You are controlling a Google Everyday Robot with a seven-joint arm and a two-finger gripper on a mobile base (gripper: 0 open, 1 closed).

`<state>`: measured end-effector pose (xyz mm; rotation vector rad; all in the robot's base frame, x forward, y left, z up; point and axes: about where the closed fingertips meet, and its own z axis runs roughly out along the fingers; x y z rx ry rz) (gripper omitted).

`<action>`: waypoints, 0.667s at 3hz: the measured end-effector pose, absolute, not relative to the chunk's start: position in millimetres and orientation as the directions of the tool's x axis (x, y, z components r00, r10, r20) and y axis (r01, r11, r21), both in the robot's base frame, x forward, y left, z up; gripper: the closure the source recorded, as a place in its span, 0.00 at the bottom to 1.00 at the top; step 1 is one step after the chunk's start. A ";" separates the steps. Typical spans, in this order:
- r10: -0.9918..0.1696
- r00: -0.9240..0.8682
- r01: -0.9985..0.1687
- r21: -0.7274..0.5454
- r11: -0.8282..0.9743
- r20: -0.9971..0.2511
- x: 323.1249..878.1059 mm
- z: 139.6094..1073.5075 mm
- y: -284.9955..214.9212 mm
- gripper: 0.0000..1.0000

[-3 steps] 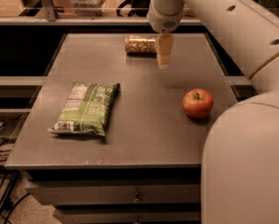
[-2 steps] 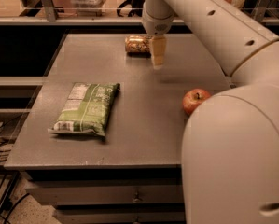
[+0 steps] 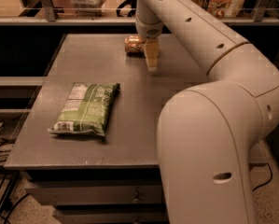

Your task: Place orange can upright

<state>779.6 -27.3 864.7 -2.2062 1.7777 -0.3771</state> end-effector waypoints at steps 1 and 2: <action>-0.977 0.209 -0.903 -0.375 -0.209 0.042 788.7 858.9 -21.4 0.00; -0.977 0.206 -0.906 -0.365 -0.212 0.054 794.6 852.0 -20.4 0.00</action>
Offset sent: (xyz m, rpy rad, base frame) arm 0.0229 0.0054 -0.0110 -0.0467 0.0127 -0.0096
